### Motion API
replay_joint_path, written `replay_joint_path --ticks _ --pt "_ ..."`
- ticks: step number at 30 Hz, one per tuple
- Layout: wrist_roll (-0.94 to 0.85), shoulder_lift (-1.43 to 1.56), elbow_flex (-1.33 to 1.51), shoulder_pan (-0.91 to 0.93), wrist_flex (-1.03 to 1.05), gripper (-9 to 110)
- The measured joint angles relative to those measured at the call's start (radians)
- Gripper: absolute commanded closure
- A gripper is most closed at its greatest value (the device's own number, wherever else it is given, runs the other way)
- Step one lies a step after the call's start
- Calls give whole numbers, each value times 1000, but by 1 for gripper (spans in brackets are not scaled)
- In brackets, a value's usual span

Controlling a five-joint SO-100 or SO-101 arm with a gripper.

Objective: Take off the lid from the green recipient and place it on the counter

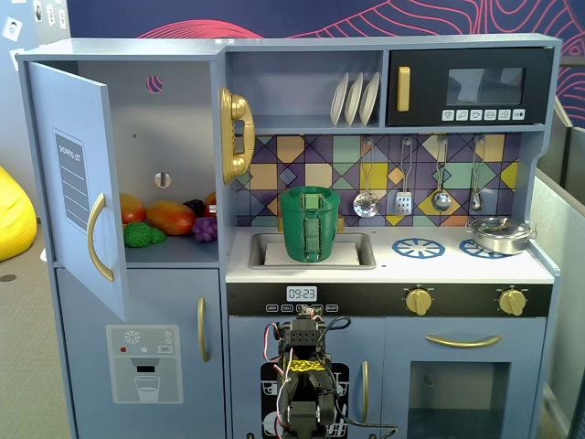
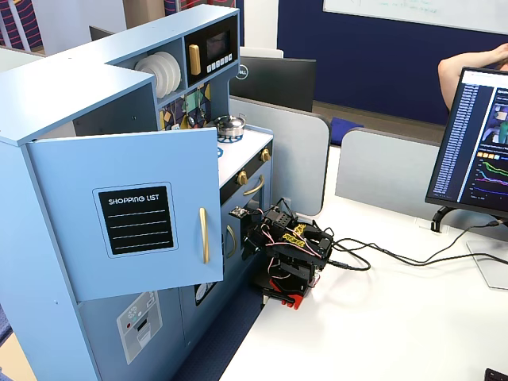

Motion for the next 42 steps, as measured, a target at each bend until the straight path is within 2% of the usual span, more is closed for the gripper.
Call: replay_joint_path --ticks 14,18,23,26,33,42 --pt "-31 0 0 83 0 101" --pt "-31 -31 -38 121 -120 91" --pt "-75 -212 -301 123 -514 73" --pt "-101 -331 -532 121 -640 67" --pt "-172 -549 -936 97 -799 64" --pt "-183 -693 -1083 124 -864 65"
